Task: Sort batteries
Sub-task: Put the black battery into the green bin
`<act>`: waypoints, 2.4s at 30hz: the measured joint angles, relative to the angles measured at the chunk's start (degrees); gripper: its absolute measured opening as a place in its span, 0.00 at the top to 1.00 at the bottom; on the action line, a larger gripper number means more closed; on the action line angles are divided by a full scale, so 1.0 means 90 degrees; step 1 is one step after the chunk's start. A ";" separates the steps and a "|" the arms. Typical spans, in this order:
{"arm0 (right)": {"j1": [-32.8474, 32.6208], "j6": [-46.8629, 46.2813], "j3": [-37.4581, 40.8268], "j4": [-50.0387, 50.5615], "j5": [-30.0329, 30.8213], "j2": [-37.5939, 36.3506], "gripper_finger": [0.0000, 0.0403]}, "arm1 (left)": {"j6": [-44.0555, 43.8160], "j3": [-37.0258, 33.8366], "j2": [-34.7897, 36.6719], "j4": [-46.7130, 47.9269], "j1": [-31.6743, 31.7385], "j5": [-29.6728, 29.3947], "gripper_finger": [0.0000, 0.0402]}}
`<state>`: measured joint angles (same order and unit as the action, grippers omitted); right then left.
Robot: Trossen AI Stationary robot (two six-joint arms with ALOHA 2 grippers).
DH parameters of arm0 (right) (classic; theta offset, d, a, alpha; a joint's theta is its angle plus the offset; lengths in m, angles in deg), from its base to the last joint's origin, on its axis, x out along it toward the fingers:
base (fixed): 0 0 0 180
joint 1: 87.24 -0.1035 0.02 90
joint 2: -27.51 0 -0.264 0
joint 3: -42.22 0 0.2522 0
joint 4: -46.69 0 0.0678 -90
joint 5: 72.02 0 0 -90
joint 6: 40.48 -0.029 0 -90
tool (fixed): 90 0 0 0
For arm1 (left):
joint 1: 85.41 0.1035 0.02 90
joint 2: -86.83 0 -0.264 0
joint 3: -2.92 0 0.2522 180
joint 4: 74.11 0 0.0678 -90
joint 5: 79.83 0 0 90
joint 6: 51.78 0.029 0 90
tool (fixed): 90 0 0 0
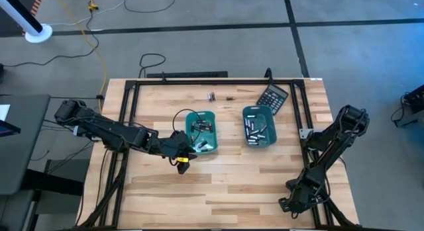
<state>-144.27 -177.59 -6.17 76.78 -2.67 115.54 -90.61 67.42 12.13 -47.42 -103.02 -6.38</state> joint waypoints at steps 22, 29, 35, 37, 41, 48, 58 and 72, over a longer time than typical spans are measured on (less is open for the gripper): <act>0.0014 -0.0027 0.0018 -0.0240 0.0139 -0.0005 0.90 | 0.0046 0.0000 0.0000 0.0002 0.0000 -0.0005 0.70; 0.0030 0.0198 0.0038 -0.1210 0.0237 0.0028 0.89 | 0.0046 0.0000 0.0000 0.0003 0.0000 -0.0007 0.70; 0.0160 0.0467 0.0034 -0.1785 0.0472 0.0029 0.89 | 0.0049 0.0000 0.0002 0.0001 0.0000 -0.0007 0.70; 0.0224 0.0586 0.0034 -0.1813 0.0679 0.0029 0.89 | 0.0049 0.0000 0.0002 0.0005 0.0000 -0.0007 0.70; 0.0487 0.1160 0.0034 -0.2214 0.1169 0.0027 0.89 | 0.0053 0.0000 0.0002 0.0016 0.0002 0.0170 0.70; 0.0988 0.2793 0.0019 -0.3490 0.1784 0.0022 0.89 | 0.0287 0.0000 0.0002 0.0472 0.0002 0.0478 0.70; 0.1829 0.4460 -0.0356 -0.2907 0.2009 0.0017 0.89 | 0.0393 0.0000 0.0005 0.1570 0.0002 0.0648 0.70; 0.3471 0.6438 -0.2215 0.0259 0.2779 0.0012 0.89 | 0.1072 0.0000 0.0005 0.2424 0.0002 0.0696 0.70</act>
<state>-113.03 -119.65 -26.11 79.11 22.34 115.65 -80.96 67.42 12.17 -25.60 -102.99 -0.12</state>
